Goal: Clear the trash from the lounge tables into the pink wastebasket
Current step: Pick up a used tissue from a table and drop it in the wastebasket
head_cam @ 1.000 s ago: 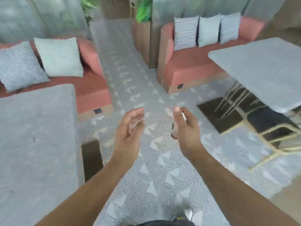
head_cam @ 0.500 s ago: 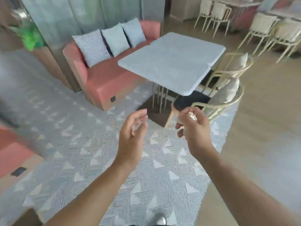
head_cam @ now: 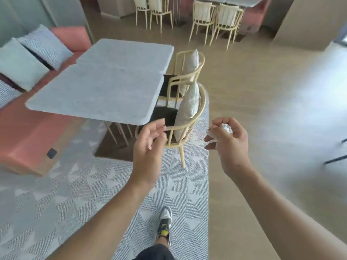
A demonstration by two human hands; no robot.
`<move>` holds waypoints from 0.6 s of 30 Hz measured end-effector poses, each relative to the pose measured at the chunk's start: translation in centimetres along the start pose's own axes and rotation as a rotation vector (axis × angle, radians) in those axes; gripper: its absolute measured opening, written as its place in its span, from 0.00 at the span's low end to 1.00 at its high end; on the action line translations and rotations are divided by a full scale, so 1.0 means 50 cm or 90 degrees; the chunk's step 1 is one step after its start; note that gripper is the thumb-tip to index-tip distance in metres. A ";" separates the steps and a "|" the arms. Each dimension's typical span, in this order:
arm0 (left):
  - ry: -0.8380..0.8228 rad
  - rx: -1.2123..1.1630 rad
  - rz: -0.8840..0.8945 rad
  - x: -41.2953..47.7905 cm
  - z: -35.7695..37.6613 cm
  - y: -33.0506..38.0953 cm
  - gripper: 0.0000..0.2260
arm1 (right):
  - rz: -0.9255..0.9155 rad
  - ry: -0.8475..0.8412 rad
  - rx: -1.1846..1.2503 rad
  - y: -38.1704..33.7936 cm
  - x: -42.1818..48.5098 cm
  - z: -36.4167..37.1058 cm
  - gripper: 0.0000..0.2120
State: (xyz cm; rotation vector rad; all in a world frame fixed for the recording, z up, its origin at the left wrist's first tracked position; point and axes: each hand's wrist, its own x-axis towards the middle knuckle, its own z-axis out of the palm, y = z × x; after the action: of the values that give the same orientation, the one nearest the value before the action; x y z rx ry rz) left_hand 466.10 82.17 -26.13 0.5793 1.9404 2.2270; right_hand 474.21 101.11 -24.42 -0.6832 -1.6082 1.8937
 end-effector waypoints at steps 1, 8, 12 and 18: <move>-0.010 -0.011 -0.007 0.045 0.017 -0.013 0.12 | -0.001 0.016 0.010 -0.001 0.041 -0.005 0.08; -0.102 -0.053 -0.031 0.339 0.166 -0.073 0.13 | -0.032 0.094 0.054 -0.038 0.292 -0.031 0.08; -0.150 -0.051 -0.049 0.465 0.277 -0.101 0.12 | -0.046 0.170 0.072 -0.050 0.411 -0.090 0.09; -0.227 -0.035 -0.050 0.628 0.471 -0.176 0.12 | -0.069 0.268 0.109 -0.041 0.609 -0.231 0.08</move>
State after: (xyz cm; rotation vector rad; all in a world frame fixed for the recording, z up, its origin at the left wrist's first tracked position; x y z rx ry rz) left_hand 444.63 116.19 -26.13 0.8135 1.6886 1.9615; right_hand 460.63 130.79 -24.95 -0.8368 -1.1813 1.6503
